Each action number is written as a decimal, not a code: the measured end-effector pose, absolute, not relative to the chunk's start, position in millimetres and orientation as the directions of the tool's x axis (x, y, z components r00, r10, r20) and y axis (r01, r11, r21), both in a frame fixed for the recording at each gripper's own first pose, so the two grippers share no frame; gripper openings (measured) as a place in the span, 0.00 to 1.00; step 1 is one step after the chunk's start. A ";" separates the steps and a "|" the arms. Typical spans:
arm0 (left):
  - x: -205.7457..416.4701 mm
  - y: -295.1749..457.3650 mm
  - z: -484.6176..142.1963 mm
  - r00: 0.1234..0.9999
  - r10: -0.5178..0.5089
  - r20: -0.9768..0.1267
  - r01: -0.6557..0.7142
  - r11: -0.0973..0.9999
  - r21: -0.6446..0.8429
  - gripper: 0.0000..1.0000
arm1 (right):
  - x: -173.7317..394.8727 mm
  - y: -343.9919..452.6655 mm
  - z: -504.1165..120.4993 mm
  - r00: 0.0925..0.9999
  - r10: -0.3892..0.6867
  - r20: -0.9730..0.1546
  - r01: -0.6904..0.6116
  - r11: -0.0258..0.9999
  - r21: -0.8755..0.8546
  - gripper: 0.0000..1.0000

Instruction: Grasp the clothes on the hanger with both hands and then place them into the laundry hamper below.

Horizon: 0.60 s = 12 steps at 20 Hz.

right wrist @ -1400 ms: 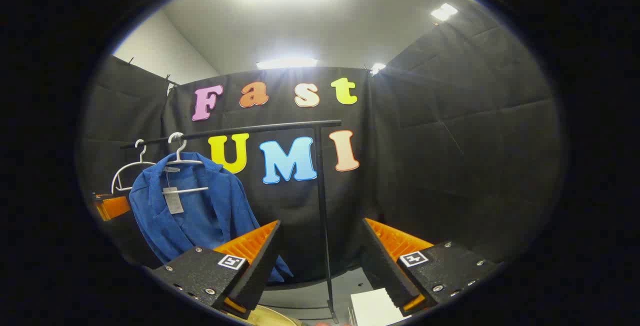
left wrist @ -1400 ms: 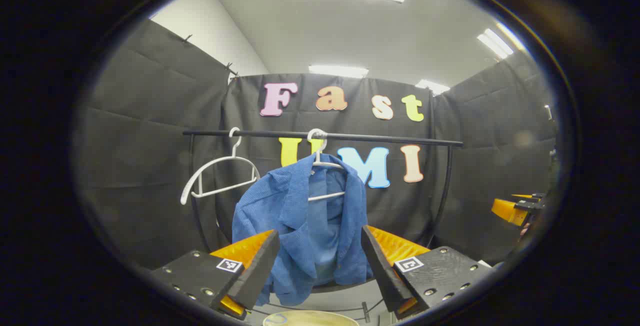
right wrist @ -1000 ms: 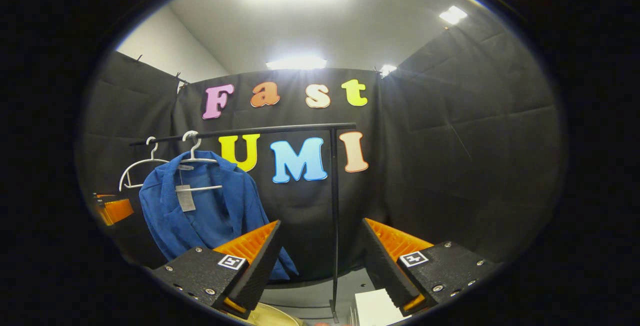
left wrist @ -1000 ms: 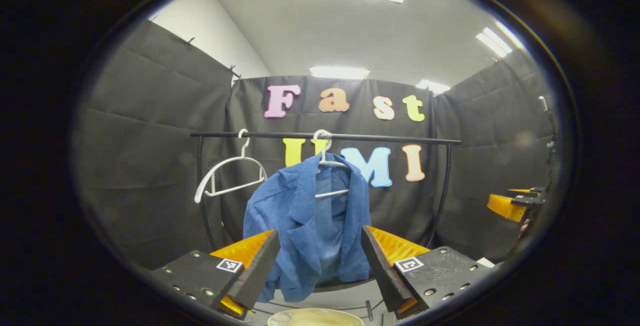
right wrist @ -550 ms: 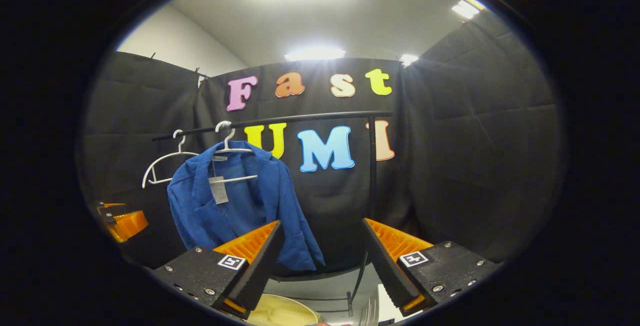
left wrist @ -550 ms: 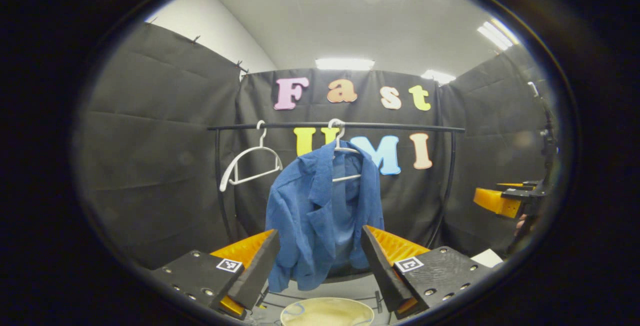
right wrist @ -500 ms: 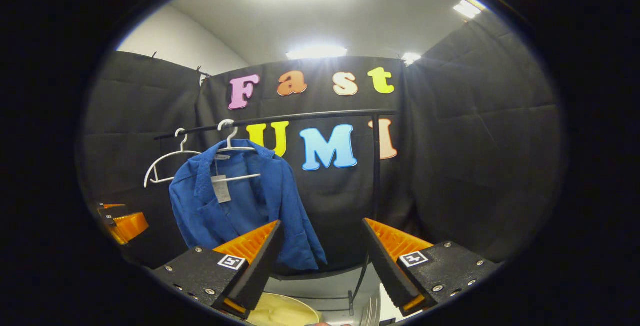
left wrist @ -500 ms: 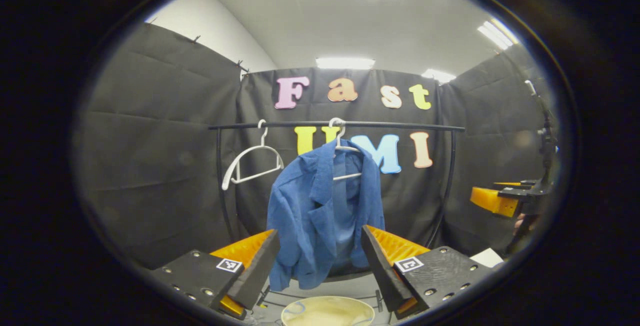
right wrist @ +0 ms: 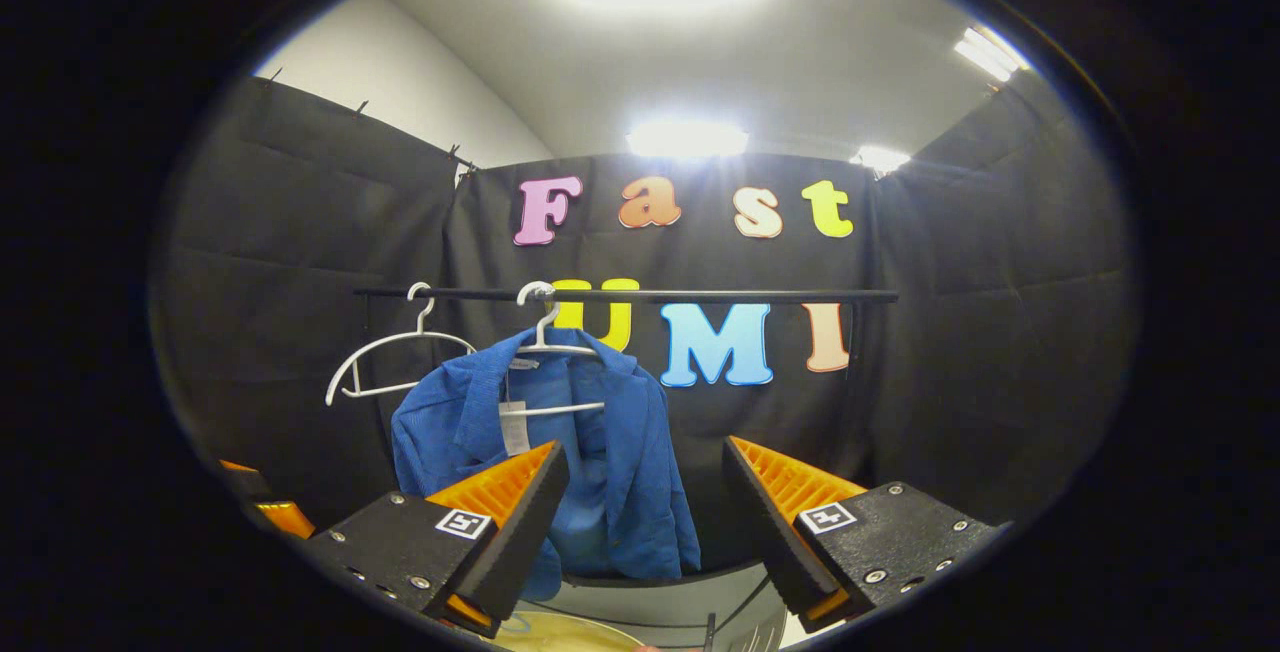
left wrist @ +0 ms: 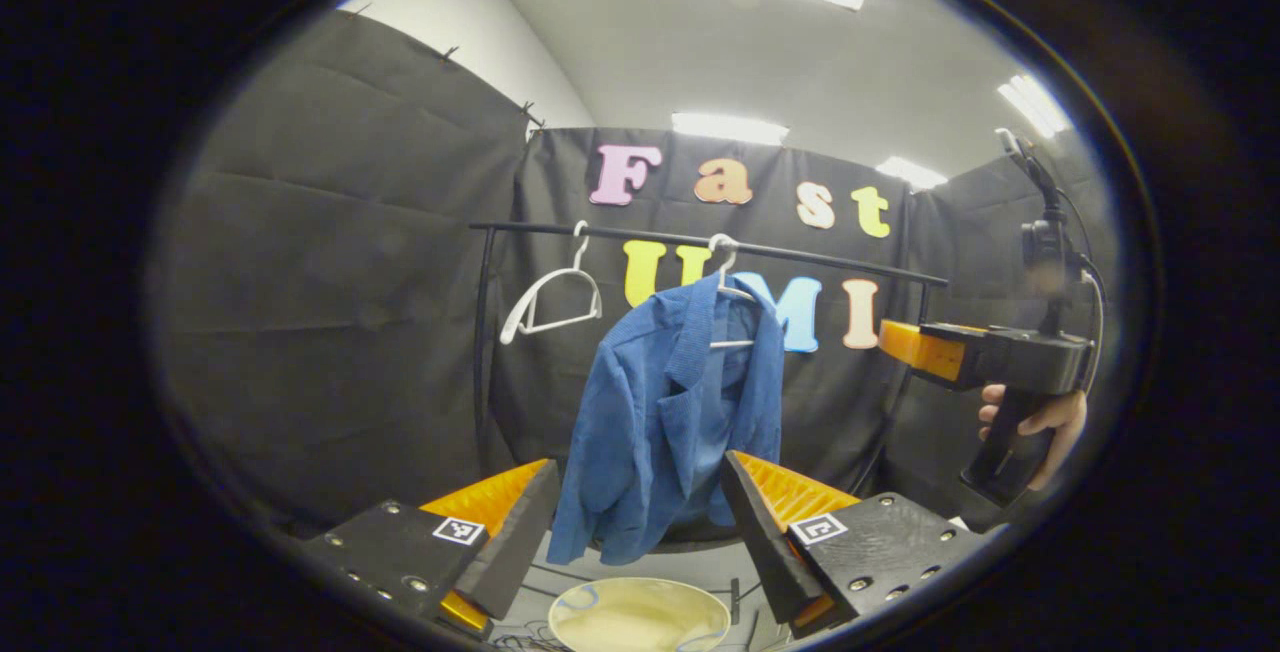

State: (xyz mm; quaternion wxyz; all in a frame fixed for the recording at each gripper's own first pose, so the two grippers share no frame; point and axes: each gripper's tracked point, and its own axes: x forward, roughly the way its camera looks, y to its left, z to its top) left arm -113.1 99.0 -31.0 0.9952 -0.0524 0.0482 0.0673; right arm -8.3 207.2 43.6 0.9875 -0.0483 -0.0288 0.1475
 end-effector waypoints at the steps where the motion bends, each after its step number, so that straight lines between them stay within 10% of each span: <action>1: -108.2 104.3 -30.7 0.985 0.139 -0.106 -0.151 0.982 -0.110 0.92 | -3.0 208.2 45.0 0.954 0.297 0.048 -0.290 0.951 -0.108 0.95; 12: 16.3 96.8 -10.9 0.957 0.282 -0.069 -0.290 0.939 -0.185 0.92 | 122.5 232.8 24.2 0.908 0.419 -0.003 -0.419 0.907 -0.042 0.95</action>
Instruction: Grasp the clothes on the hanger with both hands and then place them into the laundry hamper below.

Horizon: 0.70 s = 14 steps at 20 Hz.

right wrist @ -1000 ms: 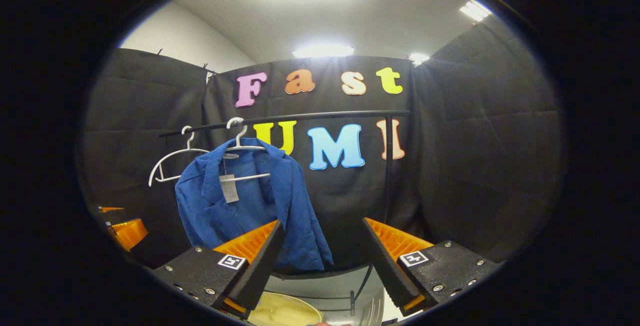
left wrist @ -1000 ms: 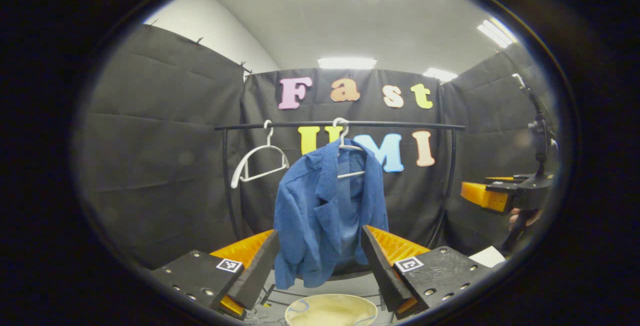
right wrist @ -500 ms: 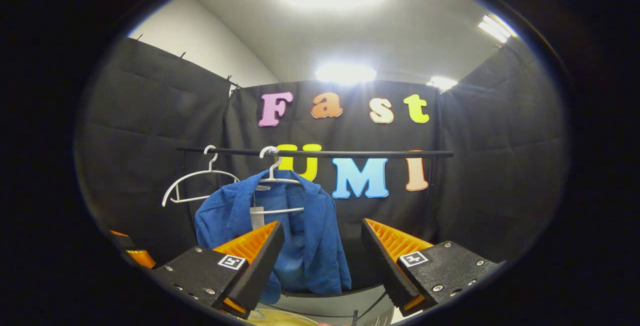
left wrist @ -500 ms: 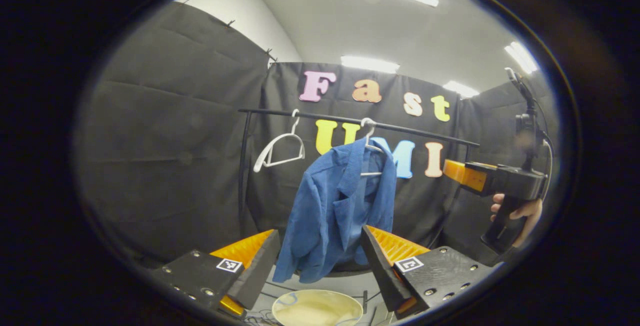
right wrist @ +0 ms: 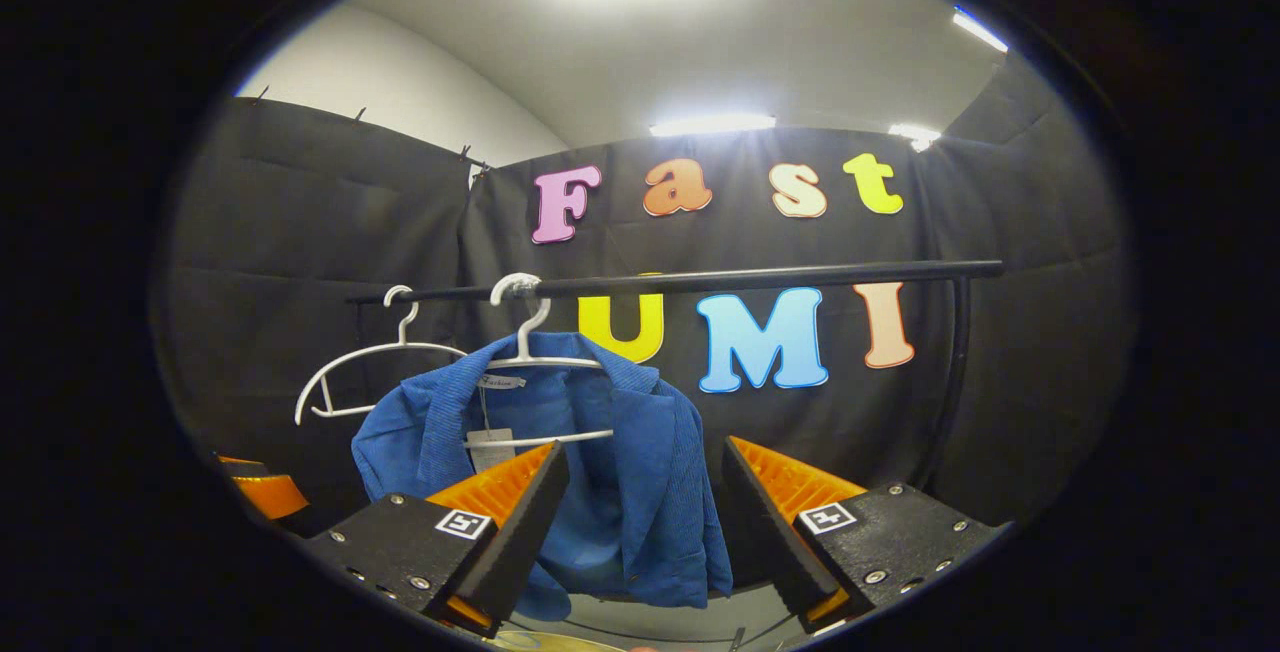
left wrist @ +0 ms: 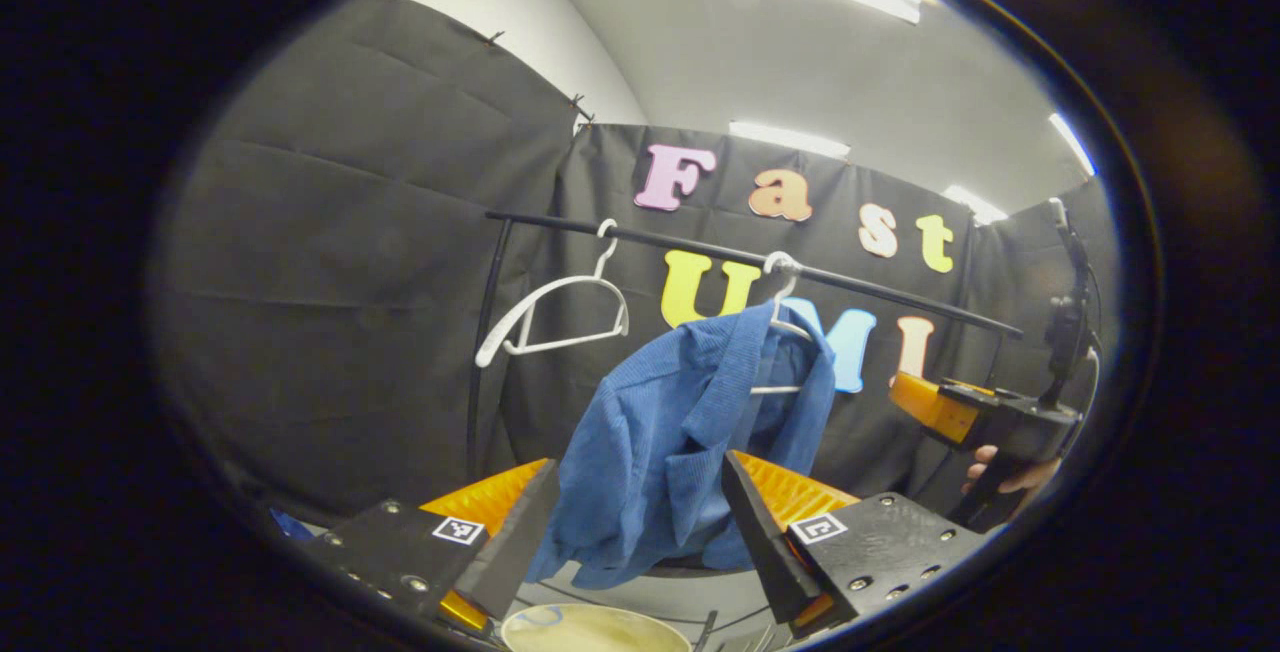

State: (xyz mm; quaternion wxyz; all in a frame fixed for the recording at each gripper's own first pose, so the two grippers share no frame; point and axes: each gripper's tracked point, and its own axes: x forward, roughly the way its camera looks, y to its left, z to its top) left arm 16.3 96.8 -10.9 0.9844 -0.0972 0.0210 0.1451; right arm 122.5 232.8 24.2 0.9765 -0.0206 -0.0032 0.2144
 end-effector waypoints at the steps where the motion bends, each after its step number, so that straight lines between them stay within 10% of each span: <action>1: 28.7 93.0 -10.3 0.955 0.292 -0.058 -0.297 0.935 -0.195 0.92 | 134.0 233.4 20.7 0.903 0.429 -0.009 -0.430 0.902 -0.038 0.95; 14: 171.2 55.1 -51.0 0.923 0.367 -0.120 -0.383 0.910 -0.162 0.92 | 231.3 271.1 -62.1 0.752 0.632 -0.187 -0.639 0.769 0.024 0.96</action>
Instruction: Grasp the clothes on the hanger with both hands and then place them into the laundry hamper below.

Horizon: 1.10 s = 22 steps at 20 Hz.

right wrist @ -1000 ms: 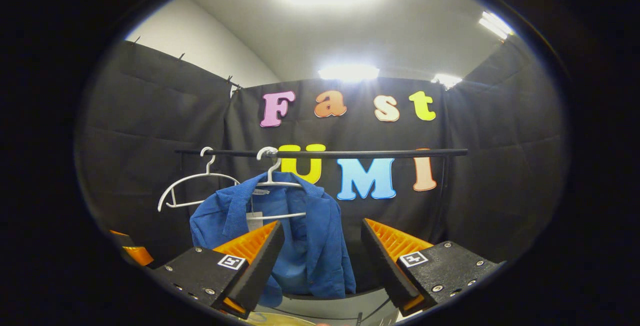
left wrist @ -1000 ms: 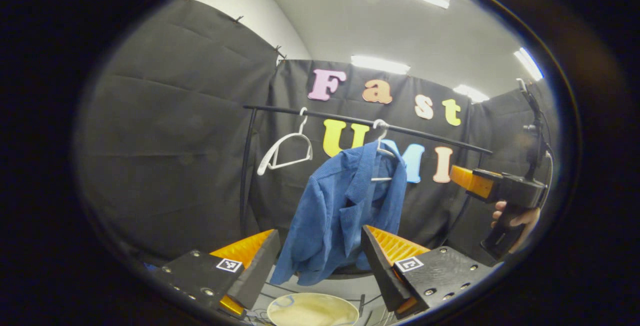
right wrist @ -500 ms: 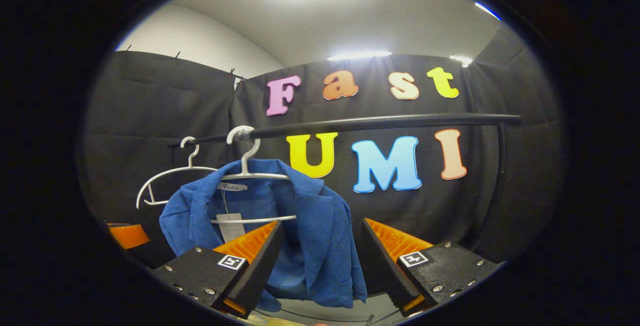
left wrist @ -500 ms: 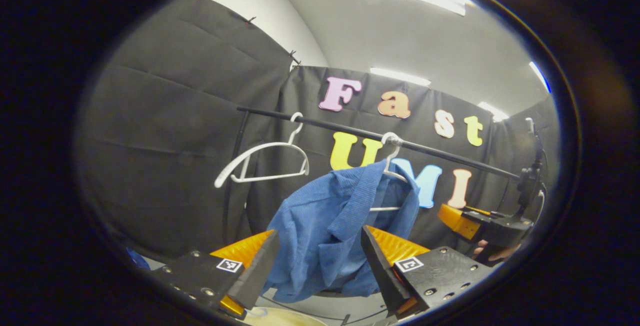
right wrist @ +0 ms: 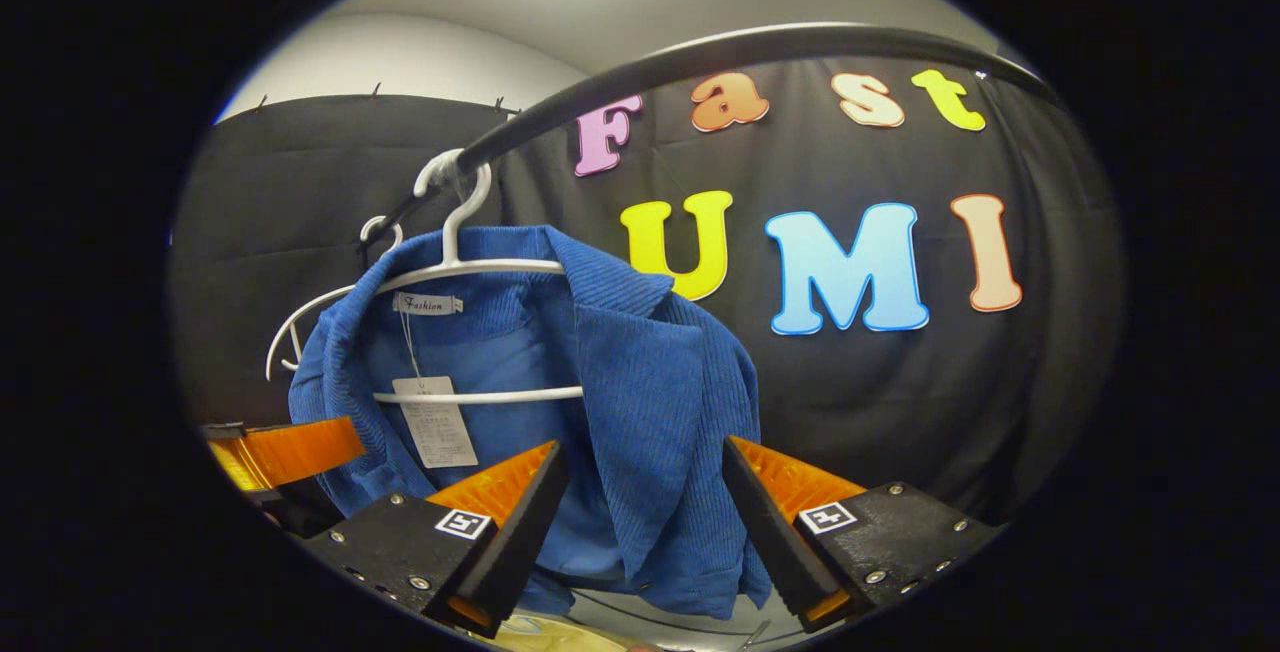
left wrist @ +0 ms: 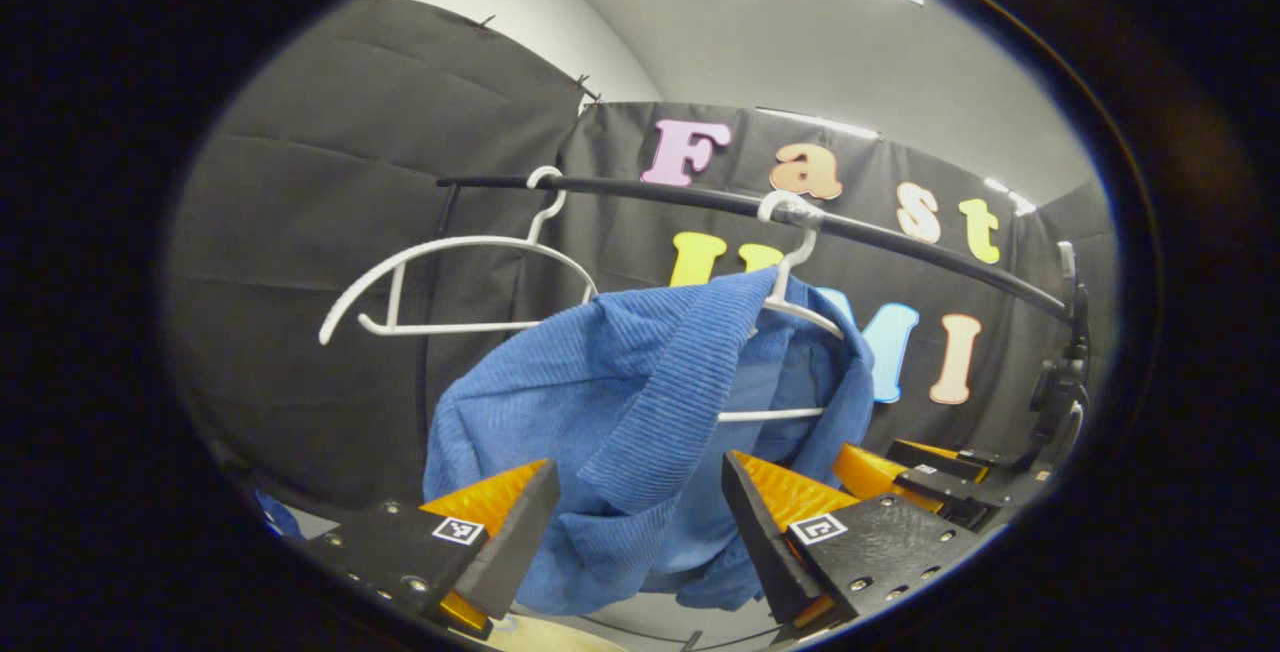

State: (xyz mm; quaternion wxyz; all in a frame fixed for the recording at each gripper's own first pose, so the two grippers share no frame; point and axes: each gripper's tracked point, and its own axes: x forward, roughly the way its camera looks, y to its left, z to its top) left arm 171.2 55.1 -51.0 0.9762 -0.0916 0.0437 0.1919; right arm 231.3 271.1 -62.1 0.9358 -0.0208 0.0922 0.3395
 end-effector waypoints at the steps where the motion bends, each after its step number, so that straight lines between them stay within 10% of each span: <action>1: 174.9 56.9 -53.2 0.910 0.398 -0.118 -0.413 0.899 -0.149 0.92 | 235.0 273.1 -66.5 0.741 0.643 -0.192 -0.650 0.759 0.030 0.96; 17: 197.5 81.5 -74.6 0.837 0.533 -0.126 -0.548 0.818 -0.174 0.92 | 274.5 297.9 -101.4 0.763 0.608 -0.219 -0.609 0.790 0.072 0.96; 22: 205.9 70.6 -70.0 0.886 0.448 -0.118 -0.464 0.859 -0.217 0.60 | 269.4 305.6 -94.2 0.754 0.624 -0.206 -0.624 0.778 0.070 0.79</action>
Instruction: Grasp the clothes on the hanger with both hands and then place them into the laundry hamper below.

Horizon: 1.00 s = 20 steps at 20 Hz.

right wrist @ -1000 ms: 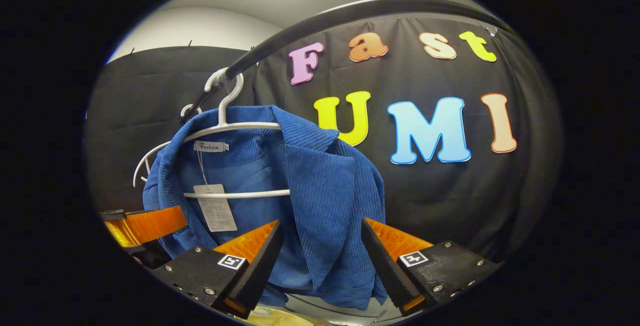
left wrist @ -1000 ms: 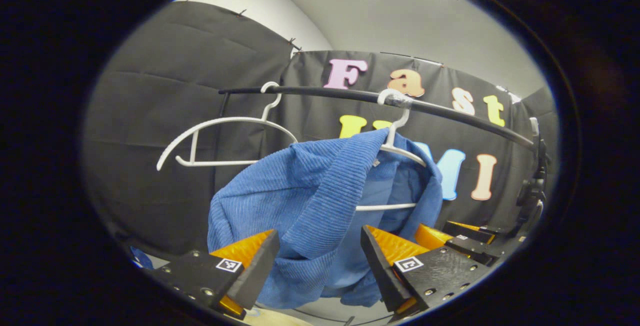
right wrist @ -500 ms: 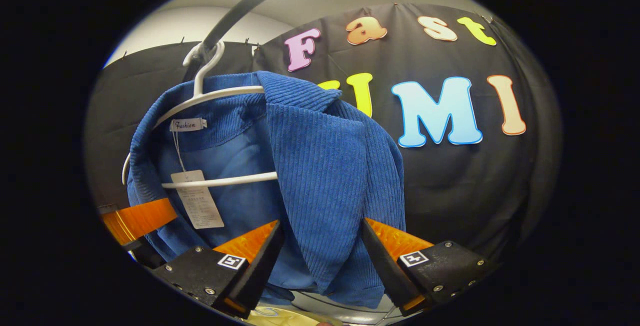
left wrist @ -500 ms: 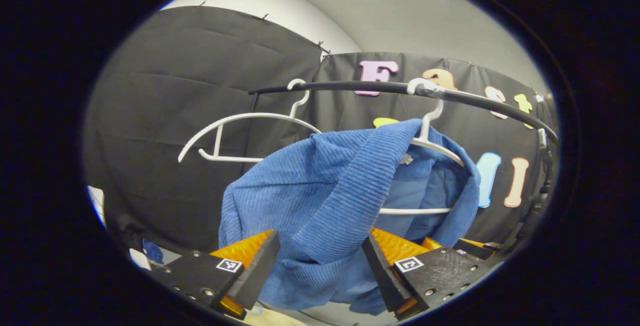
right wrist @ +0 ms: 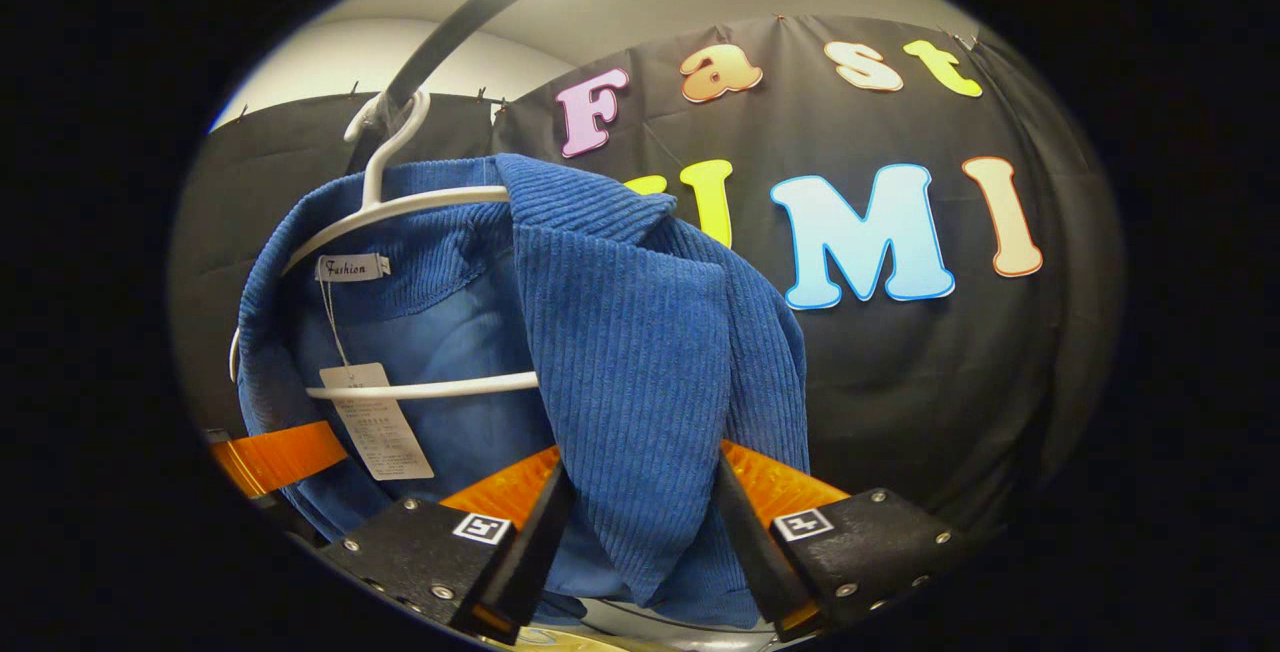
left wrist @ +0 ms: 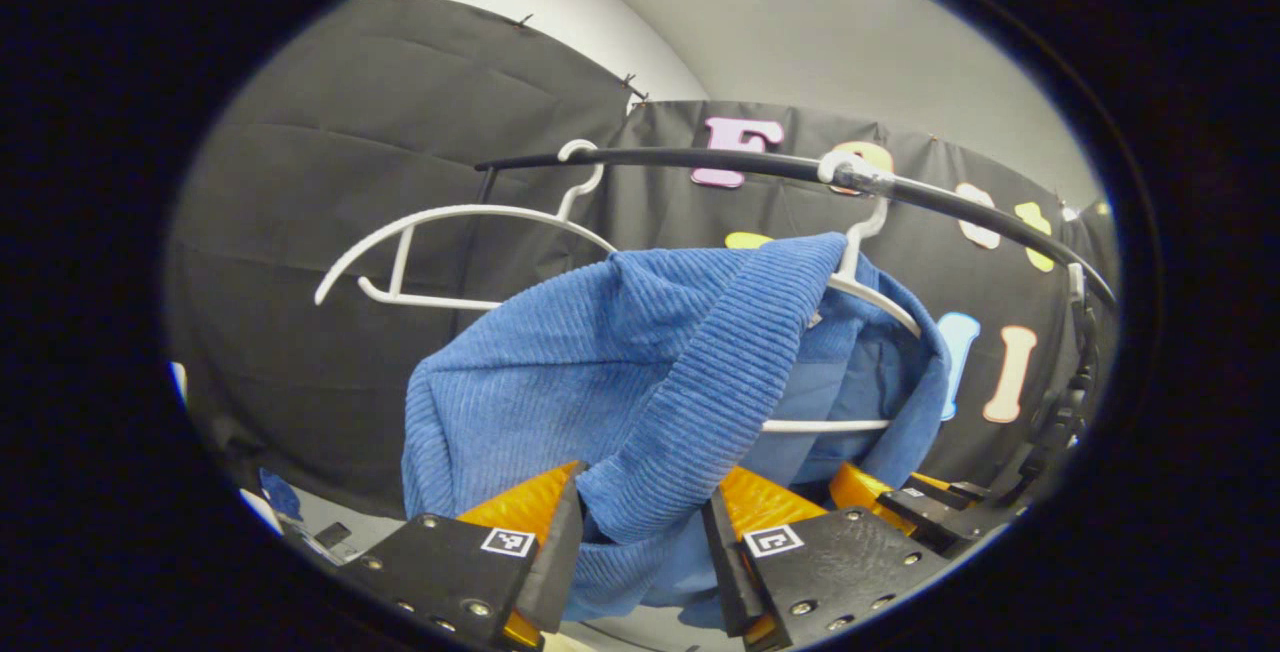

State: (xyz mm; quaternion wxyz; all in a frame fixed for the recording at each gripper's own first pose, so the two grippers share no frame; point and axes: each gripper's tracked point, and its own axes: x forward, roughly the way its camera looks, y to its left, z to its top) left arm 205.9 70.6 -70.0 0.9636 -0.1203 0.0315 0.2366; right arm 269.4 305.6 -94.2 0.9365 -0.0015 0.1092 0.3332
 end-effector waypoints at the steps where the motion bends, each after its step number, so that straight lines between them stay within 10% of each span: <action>1: 195.2 80.1 -70.9 0.860 0.496 -0.119 -0.510 0.836 -0.200 0.46 | 267.0 307.1 -94.6 0.748 0.630 -0.208 -0.631 0.772 0.069 0.68; 3: 193.2 75.2 -66.7 0.879 0.466 -0.102 -0.477 0.853 -0.211 0.17 | 267.6 308.7 -94.7 0.741 0.637 -0.214 -0.639 0.766 0.067 0.42; 5: 199.0 54.4 -60.5 0.923 0.375 -0.087 -0.384 0.891 -0.243 0.03 | 262.1 311.4 -92.1 0.721 0.663 -0.201 -0.659 0.746 0.097 0.12; 7: 196.7 45.5 -63.8 0.943 0.322 -0.083 -0.333 0.914 -0.231 0.03 | 252.3 315.8 -88.1 0.689 0.701 -0.185 -0.687 0.713 0.145 0.03; 20: 144.0 52.1 0.9 0.937 0.341 0.068 -0.315 0.915 -0.254 0.02 | 265.4 277.6 -48.7 0.768 0.637 -0.068 -0.629 0.770 0.104 0.00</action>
